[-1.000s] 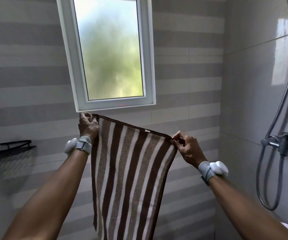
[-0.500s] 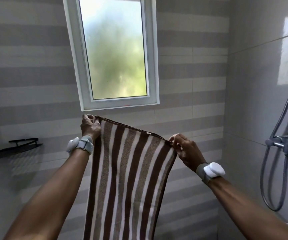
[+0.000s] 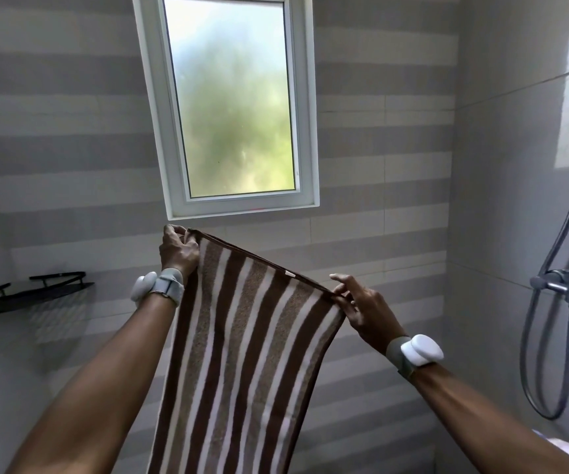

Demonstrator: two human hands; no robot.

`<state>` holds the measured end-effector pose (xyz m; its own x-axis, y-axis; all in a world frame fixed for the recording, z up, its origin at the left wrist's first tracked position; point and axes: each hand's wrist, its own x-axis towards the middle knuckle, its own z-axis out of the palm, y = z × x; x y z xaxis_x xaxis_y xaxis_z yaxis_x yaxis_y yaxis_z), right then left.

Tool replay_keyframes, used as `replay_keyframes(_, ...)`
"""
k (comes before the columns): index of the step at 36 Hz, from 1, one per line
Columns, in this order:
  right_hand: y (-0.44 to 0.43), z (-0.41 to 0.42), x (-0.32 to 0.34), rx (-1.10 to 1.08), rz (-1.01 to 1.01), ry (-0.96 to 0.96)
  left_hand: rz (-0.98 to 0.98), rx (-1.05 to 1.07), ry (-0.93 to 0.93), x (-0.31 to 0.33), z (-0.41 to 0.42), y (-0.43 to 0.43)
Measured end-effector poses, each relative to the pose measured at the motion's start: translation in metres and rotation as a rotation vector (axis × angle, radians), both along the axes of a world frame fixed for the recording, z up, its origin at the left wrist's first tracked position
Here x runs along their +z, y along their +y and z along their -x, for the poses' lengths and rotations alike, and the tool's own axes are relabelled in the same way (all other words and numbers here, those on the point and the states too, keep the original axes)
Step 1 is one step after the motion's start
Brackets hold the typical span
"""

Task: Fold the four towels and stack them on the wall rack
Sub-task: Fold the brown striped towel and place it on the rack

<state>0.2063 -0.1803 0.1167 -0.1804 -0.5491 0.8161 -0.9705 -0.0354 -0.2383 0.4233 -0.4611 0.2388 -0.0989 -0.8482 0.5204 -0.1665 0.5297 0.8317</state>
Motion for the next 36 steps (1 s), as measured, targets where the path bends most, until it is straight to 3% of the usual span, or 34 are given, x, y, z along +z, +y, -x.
replay_keyframes(6, -0.011, -0.007, -0.015, 0.065, -0.099, 0.13, 0.014, 0.031, 0.036, -0.001, -0.002, 0.002)
replay_keyframes(22, -0.027, 0.002, -0.026, 0.002, -0.282, 0.155, 0.032, -0.003, -0.013, -0.006, -0.002, -0.003)
replay_keyframes(36, -0.027, 0.007, -0.028, 0.034, -0.275, 0.001, 0.032, -0.006, -0.032, -0.011, 0.0, -0.005)
